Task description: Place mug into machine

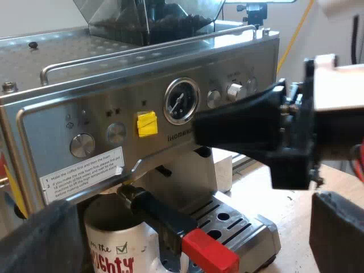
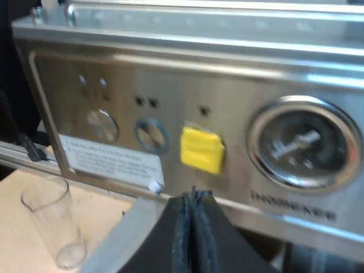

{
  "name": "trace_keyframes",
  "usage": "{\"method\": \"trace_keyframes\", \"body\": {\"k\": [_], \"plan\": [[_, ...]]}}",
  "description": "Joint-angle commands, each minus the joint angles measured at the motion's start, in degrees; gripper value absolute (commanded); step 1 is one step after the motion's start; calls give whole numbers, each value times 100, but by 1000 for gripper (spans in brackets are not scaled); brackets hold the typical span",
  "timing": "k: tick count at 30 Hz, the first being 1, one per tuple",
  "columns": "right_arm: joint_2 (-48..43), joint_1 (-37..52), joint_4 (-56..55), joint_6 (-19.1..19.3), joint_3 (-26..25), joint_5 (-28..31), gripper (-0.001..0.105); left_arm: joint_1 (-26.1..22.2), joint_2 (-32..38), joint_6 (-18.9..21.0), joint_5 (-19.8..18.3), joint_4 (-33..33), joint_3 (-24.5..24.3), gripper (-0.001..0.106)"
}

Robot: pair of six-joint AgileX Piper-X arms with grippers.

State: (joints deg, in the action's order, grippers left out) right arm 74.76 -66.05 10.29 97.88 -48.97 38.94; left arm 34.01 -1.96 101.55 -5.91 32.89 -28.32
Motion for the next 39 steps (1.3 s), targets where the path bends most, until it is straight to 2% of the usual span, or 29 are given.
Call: {"method": "trace_keyframes", "body": {"k": [1, 10, 13, 19, 26, 29, 31, 33, 34, 35, 36, 37, 39], "plan": [[259, 142, 175, 140, -296, -160, 0, 28, 33, 2, -26, -11, -40, 82], [761, 584, 202, 140, -735, -319, 0, 28, 33, 2, -83, -11, -40, 82], [848, 796, 192, 140, -736, -219, 0, 28, 33, 2, -174, -11, -40, 82], [906, 1057, 102, 140, -736, 343, 0, 28, 33, 2, -184, -11, -40, 82], [874, 1014, 83, 140, -736, 318, 0, 28, 33, 2, -184, -11, -20, 82], [728, 787, -117, 140, -736, 84, 0, 28, 33, -8, -184, -11, -9, 82], [564, 610, -340, 97, -736, -130, 6, 28, 33, -8, -184, -11, -10, 82], [402, 445, -549, 12, -736, -251, 17, 28, 33, -8, -184, -11, -10, 82], [302, 346, -692, -36, -736, -291, 26, 28, 33, -8, -184, -11, -10, 82], [260, 307, -766, -39, -736, -357, 30, 28, 33, -8, -184, -11, -10, 82], [26, 130, -1120, -64, -736, -586, 49, 28, 33, 4, -184, -11, -10, 82], [-123, 26, -1313, -127, -736, -589, 58, 28, 33, 5, -204, -11, -42, 82], [-329, -101, -1527, -163, -736, -580, 64, 28, 33, 5, -204, -57, -114, 82]]}}
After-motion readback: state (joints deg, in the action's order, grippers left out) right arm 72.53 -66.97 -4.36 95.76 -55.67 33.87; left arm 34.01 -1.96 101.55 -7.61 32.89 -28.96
